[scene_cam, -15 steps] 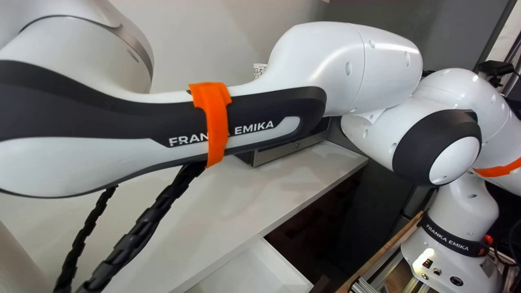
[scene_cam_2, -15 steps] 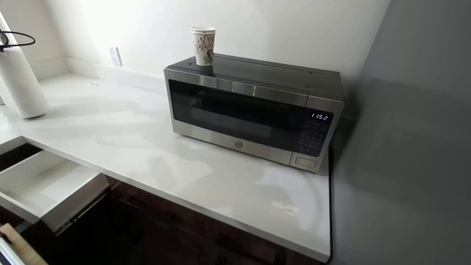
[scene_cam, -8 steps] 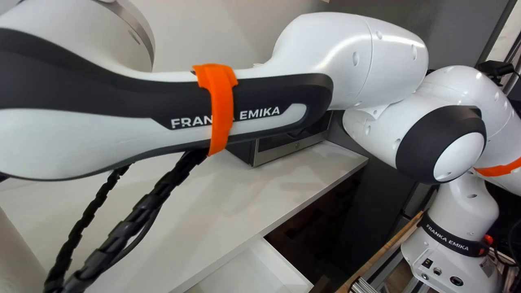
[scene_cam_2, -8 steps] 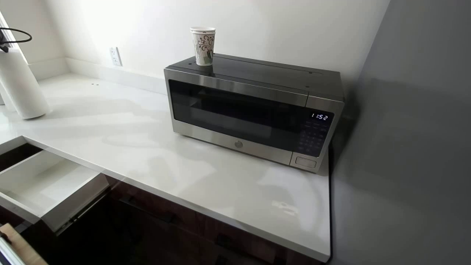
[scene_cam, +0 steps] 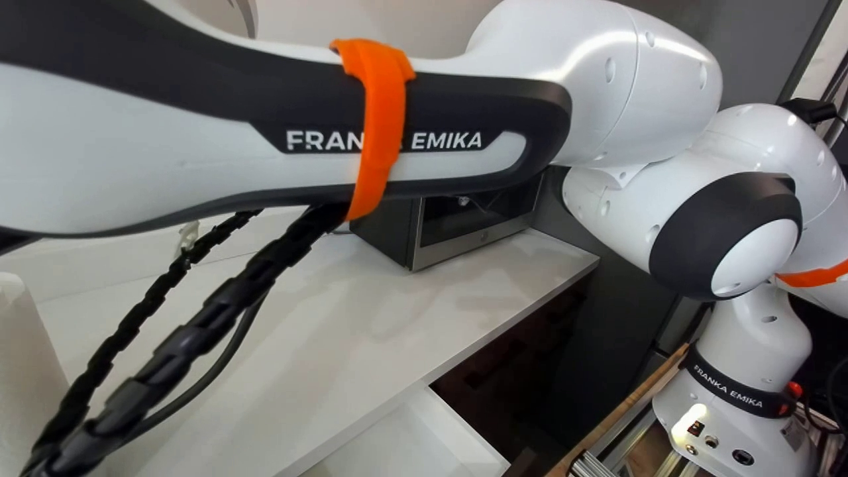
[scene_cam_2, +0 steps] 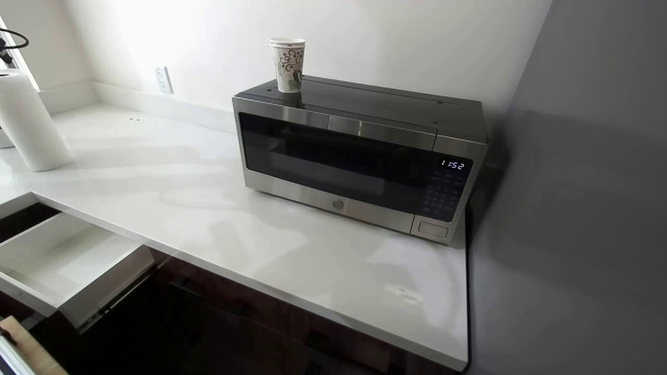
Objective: Put the paper roll on the microwave
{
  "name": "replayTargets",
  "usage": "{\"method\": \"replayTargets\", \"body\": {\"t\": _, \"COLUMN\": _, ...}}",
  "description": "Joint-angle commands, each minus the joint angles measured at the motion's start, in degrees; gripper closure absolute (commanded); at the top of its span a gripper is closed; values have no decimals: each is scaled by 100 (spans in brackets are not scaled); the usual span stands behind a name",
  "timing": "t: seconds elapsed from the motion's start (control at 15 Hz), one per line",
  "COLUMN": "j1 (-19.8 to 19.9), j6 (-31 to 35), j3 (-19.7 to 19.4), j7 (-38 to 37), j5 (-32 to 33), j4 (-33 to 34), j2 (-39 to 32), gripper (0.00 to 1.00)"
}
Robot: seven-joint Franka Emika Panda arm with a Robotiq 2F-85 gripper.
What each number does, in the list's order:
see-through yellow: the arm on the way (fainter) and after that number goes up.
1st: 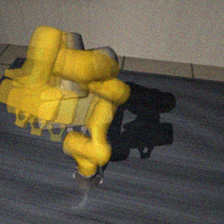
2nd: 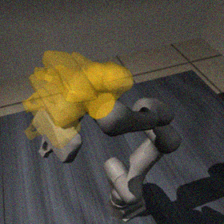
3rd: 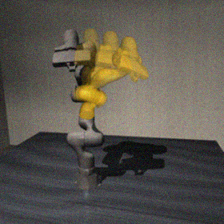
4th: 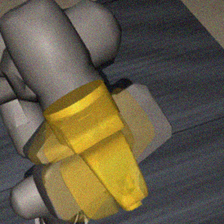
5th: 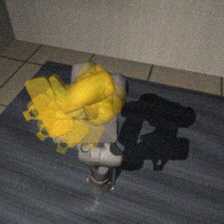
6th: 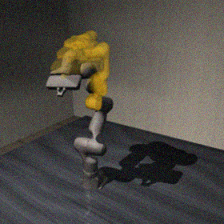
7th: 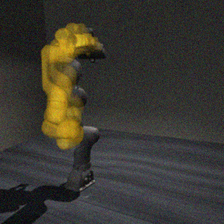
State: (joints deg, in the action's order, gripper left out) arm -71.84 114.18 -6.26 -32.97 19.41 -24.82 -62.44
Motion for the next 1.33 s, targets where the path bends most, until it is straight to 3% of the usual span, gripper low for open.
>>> {"method": "replayTargets", "body": {"t": 0.0, "j1": -48, "j6": -239, "j3": -216, "j7": -334, "j5": -119, "j4": 0, "j2": -1, "gripper": 0}}
{"method": "replayTargets", "body": {"t": 0.67, "j1": 85, "j6": -408, "j3": -232, "j7": -816, "j5": -247, "j4": -106, "j2": -113, "gripper": 0}}
{"method": "replayTargets", "body": {"t": 0.8, "j1": 81, "j6": -472, "j3": -223, "j7": -861, "j5": -267, "j4": -38, "j2": -150, "gripper": 5}}
{"method": "replayTargets", "body": {"t": 0.93, "j1": 76, "j6": -529, "j3": -211, "j7": -890, "j5": -285, "j4": -52, "j2": -135, "gripper": 29}}
{"method": "replayTargets", "body": {"t": 1.27, "j1": 114, "j6": -606, "j3": -120, "j7": -865, "j5": -433, "j4": -52, "j2": -160, "gripper": 68}}
